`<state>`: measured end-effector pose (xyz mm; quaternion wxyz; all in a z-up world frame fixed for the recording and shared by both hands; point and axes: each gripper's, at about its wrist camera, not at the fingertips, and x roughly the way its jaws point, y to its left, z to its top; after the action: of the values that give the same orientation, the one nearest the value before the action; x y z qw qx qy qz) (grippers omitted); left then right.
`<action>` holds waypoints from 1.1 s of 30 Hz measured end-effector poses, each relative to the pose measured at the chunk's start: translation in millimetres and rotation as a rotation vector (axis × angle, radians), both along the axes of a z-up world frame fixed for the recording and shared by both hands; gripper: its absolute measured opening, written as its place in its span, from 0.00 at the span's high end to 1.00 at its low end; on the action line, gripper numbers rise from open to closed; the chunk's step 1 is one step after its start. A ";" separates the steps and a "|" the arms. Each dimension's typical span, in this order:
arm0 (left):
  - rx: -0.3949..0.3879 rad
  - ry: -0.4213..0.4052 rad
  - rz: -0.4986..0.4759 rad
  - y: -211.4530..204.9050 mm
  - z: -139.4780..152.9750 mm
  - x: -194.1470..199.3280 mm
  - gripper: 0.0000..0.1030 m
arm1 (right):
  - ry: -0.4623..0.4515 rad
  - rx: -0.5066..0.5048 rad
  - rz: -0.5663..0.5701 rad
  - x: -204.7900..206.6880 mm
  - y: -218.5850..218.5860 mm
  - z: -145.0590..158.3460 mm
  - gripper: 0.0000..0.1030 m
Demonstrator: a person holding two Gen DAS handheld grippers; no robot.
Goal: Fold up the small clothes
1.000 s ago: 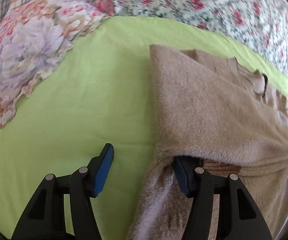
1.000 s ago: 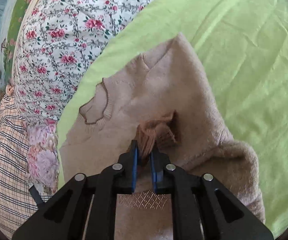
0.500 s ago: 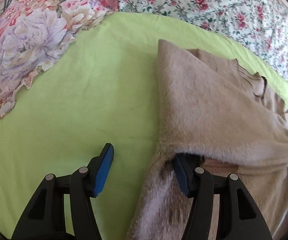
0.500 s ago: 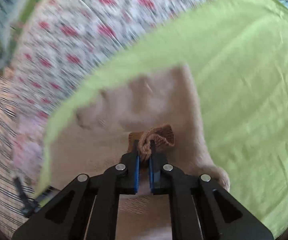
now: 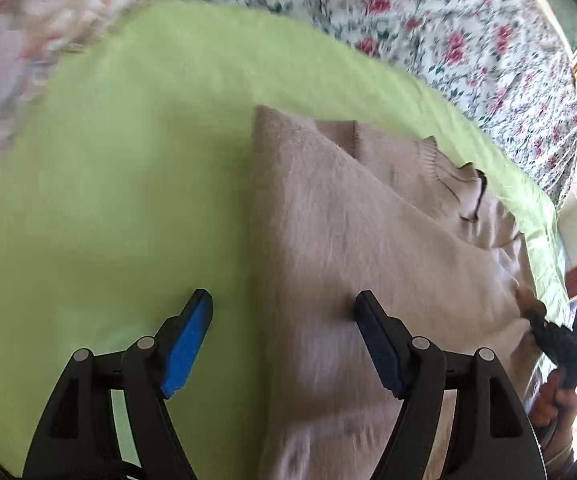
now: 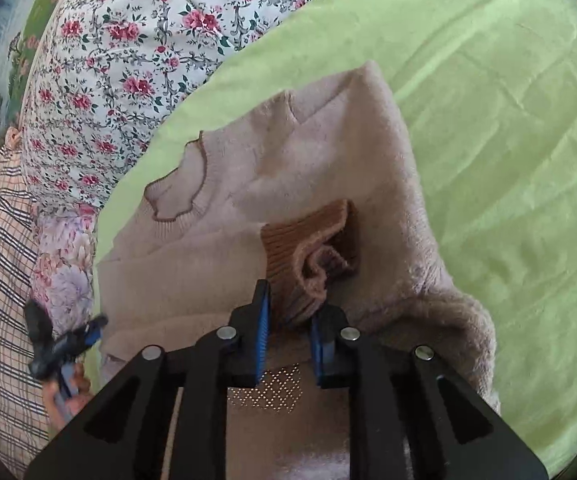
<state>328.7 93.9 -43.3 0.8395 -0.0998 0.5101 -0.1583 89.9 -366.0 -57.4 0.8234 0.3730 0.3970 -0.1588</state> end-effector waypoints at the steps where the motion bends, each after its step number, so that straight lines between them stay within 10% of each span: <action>1: 0.017 -0.020 0.006 -3.1 -2.6 8.6 0.37 | 0.000 0.001 0.009 0.7 0.7 0.5 0.81; 3: 0.012 -0.065 -0.016 -6.8 -1.7 11.4 0.91 | -0.010 -0.018 0.037 3.7 5.1 6.8 0.92; 7: 0.036 -0.208 0.034 -8.1 17.6 -9.1 0.92 | -0.170 -0.141 0.062 -3.7 17.2 45.7 0.92; 12: 0.111 -0.212 0.096 -8.6 6.6 -12.7 0.94 | 0.096 -0.186 0.059 10.4 16.2 8.6 0.92; 25: 0.207 -0.197 0.078 -4.5 17.9 -39.8 0.91 | 0.172 -0.192 -0.036 -29.6 3.0 32.9 0.80; 33: 0.131 -0.181 0.002 1.1 39.6 -159.0 0.62 | 0.046 -0.133 0.067 -112.6 38.3 76.1 0.63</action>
<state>169.7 95.0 -3.8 0.8870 -0.0307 0.4413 -0.1323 -22.7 -327.7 18.7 0.8418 0.3001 0.4169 -0.1658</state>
